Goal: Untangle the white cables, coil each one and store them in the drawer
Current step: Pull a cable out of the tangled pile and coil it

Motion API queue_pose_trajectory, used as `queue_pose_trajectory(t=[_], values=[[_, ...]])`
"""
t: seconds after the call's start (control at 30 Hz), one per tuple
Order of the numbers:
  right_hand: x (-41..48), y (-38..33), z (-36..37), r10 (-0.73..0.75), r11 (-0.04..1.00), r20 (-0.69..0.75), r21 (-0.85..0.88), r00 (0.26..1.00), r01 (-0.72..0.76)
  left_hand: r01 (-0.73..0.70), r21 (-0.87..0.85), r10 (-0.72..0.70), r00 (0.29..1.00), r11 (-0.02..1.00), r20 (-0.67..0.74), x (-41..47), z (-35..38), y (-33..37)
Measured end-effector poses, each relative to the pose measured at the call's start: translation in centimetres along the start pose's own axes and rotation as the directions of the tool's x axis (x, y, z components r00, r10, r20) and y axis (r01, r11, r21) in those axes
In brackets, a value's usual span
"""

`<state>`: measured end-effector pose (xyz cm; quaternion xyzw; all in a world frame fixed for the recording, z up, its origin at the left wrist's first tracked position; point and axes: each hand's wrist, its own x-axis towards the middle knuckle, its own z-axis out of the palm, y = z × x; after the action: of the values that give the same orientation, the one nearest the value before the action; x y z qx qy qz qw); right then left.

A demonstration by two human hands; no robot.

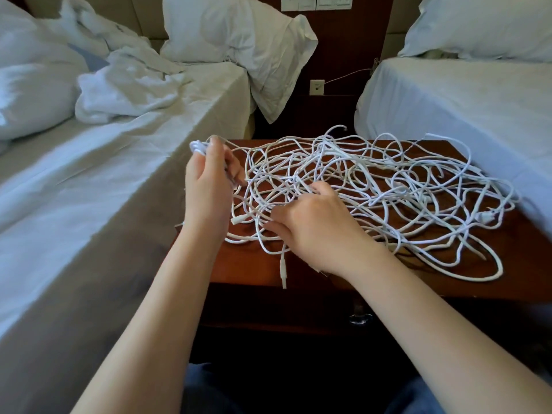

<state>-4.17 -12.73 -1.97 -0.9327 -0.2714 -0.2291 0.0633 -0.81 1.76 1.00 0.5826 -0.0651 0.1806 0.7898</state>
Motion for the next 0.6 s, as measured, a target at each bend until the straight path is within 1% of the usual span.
queue_pose_trajectory(t=[0.03, 0.07, 0.17, 0.3, 0.37, 0.47, 0.6], values=[[0.0, 0.3, 0.1, 0.008, 1.000, 0.006, -0.020, 1.000, -0.008, -0.031, 0.084, 0.034, 0.999, 0.996, -0.040, 0.2, -0.3, -0.2], [0.0, 0.6, 0.3, -0.007, 1.000, -0.021, -0.022, 1.000, 0.007, -0.058, 0.163, 0.070, 0.995, 0.985, -0.070, 0.4, -0.6, -0.5], [0.5, 0.8, 0.3, -0.044, 0.999, -0.219, -0.023, 0.975, 0.040, -0.129, 0.364, 0.166, 0.984, 0.923, -0.072, 0.6, -1.1, -1.4], [0.4, 1.5, 0.3, -0.044, 0.999, -0.355, -0.025, 0.934, 0.038, -0.230, 0.629, 0.320, 0.947, 0.742, -0.032, 0.8, -1.6, -2.2], [0.4, 1.9, -0.1, -0.034, 0.999, -0.404, -0.012, 0.914, 0.032, -0.249, 0.693, 0.368, 0.929, 0.676, -0.025, 1.0, -1.9, -2.4], [0.3, 2.3, -0.9, 0.004, 1.000, -0.472, 0.018, 0.882, 0.005, -0.249, 0.755, 0.347, 0.937, 0.606, 0.031, 0.9, -1.9, -2.4], [0.1, 2.6, -1.5, 0.033, 0.994, -0.467, 0.108, 0.884, 0.020, -0.299, 0.811, 0.304, 0.939, 0.502, 0.159, 0.1, -1.3, -2.4]])
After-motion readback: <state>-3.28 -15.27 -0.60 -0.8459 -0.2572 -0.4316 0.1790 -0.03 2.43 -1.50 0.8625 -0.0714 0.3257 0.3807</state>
